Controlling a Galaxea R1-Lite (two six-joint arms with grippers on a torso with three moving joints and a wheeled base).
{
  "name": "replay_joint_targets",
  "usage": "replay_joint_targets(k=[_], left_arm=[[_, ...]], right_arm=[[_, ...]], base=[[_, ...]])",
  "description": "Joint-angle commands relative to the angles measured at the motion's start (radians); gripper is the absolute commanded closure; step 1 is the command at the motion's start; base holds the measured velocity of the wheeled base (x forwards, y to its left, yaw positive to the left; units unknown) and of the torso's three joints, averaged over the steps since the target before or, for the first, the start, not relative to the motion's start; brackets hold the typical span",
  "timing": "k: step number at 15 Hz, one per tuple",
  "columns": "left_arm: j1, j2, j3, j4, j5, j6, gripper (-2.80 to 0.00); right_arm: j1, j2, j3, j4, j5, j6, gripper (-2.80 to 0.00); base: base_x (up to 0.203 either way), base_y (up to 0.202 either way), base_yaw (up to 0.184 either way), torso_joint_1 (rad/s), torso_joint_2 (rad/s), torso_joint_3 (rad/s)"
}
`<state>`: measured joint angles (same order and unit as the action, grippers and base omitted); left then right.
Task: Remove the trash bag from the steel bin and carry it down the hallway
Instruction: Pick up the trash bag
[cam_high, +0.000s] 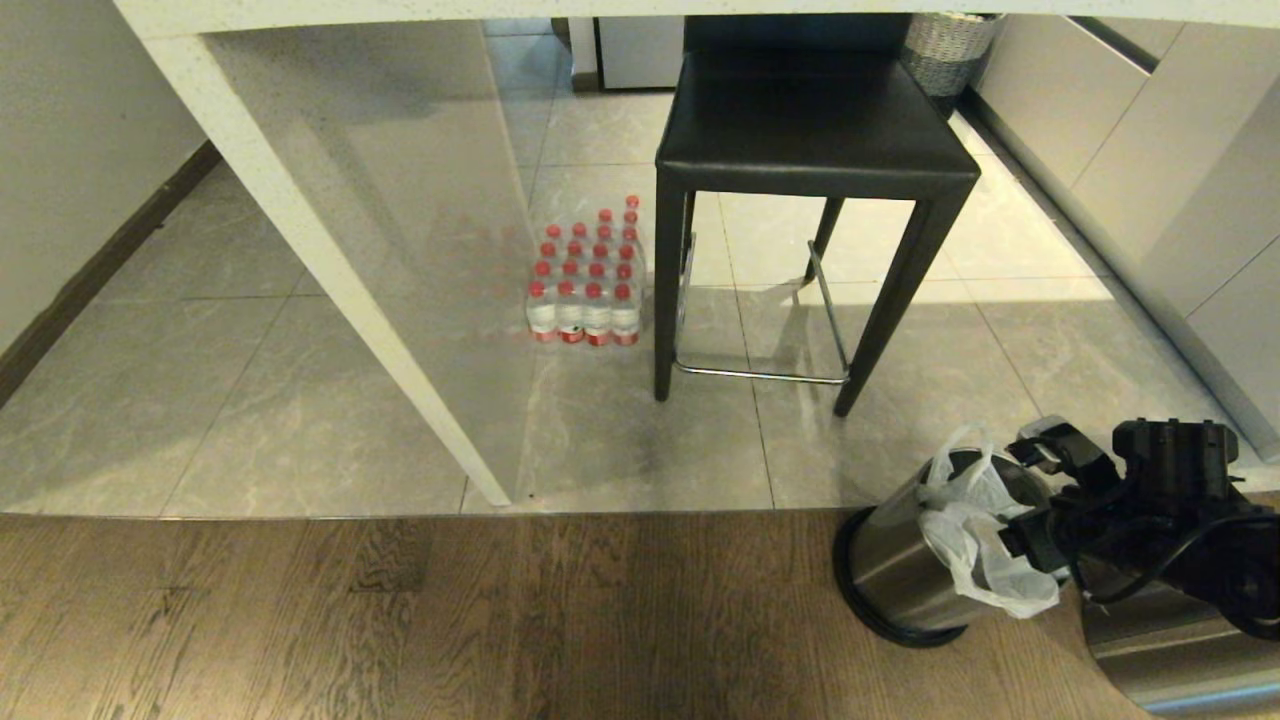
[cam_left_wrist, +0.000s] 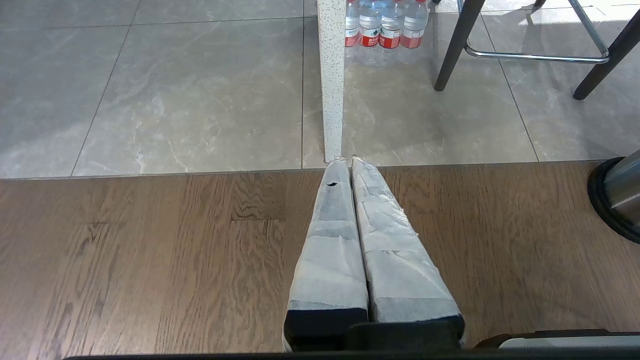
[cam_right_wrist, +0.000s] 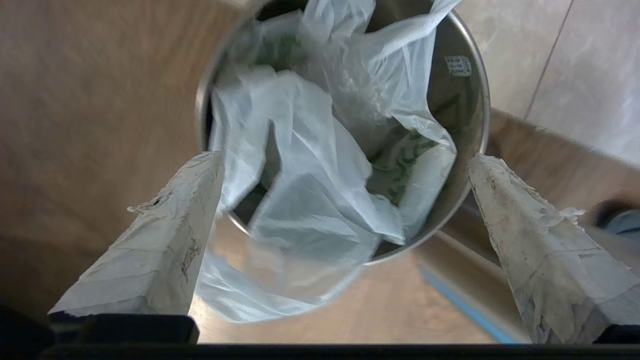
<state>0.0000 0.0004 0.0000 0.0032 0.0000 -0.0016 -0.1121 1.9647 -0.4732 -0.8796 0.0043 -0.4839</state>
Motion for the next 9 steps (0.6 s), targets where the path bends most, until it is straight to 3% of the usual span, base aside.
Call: replay_joint_targets(k=[1,3,5,9], left_arm=[[0.000,0.000,0.000,0.000,0.000,0.000,0.00],[0.000,0.000,0.000,0.000,0.000,0.000,0.00],[0.000,0.000,0.000,0.000,0.000,0.000,0.00],[0.000,0.000,0.000,0.000,0.000,0.000,0.00]], right_arm=[[-0.022,0.049,-0.004,-0.014,0.034,-0.087,-2.80],[-0.046,0.093,-0.010,-0.029,0.112,-0.169,-2.80],[-0.061,0.151,-0.019,-0.070,0.128,-0.226,-2.80],[-0.079,0.246,-0.120,-0.137,0.174,-0.242,-2.80]], base=[[0.000,0.000,0.000,0.000,0.00,0.000],[0.000,0.000,0.000,0.000,0.00,0.000],[0.000,0.000,0.000,0.000,0.00,0.000],[0.000,0.000,0.000,0.000,0.00,0.000]])
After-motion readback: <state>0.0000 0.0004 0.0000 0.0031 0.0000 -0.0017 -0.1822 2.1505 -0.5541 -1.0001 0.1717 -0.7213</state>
